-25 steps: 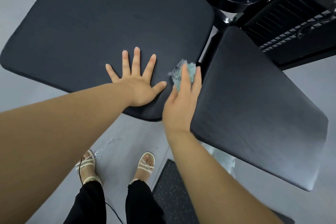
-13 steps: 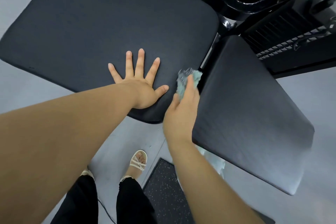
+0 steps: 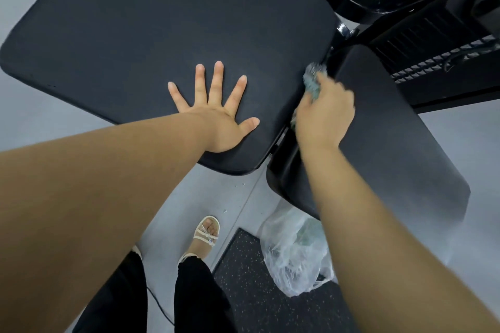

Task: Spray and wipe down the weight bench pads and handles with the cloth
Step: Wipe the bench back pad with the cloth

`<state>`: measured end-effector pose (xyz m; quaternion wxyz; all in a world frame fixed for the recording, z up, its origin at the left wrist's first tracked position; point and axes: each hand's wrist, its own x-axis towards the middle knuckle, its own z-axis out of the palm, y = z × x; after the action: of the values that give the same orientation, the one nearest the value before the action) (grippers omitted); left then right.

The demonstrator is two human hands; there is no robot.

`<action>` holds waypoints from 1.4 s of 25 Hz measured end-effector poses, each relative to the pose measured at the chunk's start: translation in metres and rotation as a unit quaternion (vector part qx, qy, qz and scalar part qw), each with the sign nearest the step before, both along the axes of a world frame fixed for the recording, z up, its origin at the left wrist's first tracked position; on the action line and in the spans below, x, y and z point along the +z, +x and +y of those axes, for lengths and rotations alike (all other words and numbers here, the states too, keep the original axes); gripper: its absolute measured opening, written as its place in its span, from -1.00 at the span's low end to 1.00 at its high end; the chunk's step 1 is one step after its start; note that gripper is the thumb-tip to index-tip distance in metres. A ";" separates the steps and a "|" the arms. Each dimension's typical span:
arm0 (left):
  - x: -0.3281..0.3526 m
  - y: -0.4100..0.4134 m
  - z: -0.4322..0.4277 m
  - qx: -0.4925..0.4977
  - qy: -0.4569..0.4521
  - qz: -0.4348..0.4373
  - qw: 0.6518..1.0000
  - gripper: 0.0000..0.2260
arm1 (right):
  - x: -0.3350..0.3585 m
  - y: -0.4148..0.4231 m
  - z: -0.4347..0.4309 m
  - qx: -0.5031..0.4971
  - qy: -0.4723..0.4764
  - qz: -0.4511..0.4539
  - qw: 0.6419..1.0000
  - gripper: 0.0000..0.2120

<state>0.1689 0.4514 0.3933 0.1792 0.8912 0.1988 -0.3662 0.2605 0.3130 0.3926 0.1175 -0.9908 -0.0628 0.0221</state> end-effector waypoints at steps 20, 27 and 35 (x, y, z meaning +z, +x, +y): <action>-0.002 -0.003 -0.002 0.004 0.005 -0.023 1.000 -0.36 | -0.010 -0.096 -0.014 -0.017 0.137 0.009 0.990 -0.75; 0.001 -0.003 0.001 -0.015 -0.005 -0.020 1.000 -0.36 | -0.004 -0.105 -0.010 -0.014 0.138 -0.014 0.990 -0.74; 0.003 -0.002 0.002 -0.016 -0.016 -0.018 1.000 -0.35 | -0.011 -0.054 0.012 -0.049 0.080 -0.051 0.994 -0.70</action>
<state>0.1669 0.4536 0.3961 0.1907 0.8978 0.1753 -0.3562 0.2066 0.3251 0.3819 0.1943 -0.9799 -0.0219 -0.0397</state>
